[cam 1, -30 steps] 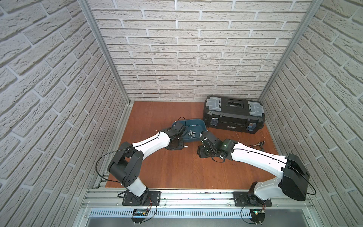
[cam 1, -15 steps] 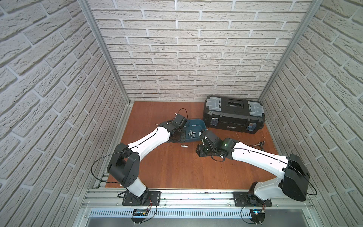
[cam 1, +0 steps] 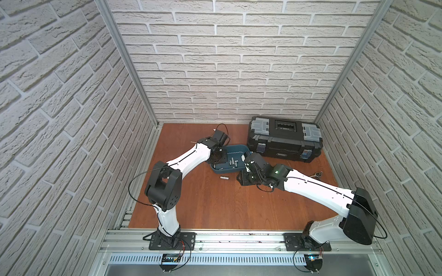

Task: Put the socket on the desktop into the storage box
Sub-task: Place the socket head in the storage box.

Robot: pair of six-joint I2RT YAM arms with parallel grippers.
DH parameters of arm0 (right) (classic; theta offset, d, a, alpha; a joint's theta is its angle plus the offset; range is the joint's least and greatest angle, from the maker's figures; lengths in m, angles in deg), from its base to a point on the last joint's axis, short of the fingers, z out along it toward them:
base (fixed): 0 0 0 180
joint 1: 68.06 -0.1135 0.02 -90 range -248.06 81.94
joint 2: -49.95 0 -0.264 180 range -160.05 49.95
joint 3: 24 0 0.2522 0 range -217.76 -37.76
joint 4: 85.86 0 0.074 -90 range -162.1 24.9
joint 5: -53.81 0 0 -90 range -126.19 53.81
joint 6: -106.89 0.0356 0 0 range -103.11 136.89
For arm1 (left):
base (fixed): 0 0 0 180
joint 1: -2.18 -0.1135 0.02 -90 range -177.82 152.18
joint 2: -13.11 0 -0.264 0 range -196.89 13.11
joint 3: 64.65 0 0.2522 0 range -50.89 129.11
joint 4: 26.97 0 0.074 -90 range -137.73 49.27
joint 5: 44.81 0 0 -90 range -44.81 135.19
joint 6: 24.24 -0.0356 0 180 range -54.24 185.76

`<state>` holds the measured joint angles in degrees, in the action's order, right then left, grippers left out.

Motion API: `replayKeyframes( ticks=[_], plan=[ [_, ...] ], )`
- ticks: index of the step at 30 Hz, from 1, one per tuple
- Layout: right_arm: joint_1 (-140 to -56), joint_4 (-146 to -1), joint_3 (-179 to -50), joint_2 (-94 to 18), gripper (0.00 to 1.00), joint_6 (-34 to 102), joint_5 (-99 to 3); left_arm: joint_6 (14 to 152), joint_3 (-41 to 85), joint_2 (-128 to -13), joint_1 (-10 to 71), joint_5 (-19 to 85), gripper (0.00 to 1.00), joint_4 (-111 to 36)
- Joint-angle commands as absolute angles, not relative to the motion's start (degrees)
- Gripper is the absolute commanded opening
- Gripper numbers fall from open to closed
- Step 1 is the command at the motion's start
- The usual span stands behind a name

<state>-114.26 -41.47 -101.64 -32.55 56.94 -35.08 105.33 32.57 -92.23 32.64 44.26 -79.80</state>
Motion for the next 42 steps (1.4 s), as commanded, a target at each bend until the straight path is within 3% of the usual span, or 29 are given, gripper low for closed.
replayKeyframes(
  ticks=[1, 27, 42],
  plan=[
    [-113.87, -42.54, -103.31, -31.92, 0.44, 56.38, -35.48, 103.55, 35.91, -95.14, 31.67, 43.00, 0.31, -80.00],
    [-113.63, -41.51, -101.83, -31.90, 0.44, 58.18, -34.95, 100.91, 47.29, -110.89, 28.44, 41.98, 0.36, -81.54],
    [-113.63, -41.79, -100.64, -31.19, 0.44, 58.25, -35.00, 100.34, 46.00, -106.22, 28.50, 42.21, 0.56, -82.03]
  ],
)
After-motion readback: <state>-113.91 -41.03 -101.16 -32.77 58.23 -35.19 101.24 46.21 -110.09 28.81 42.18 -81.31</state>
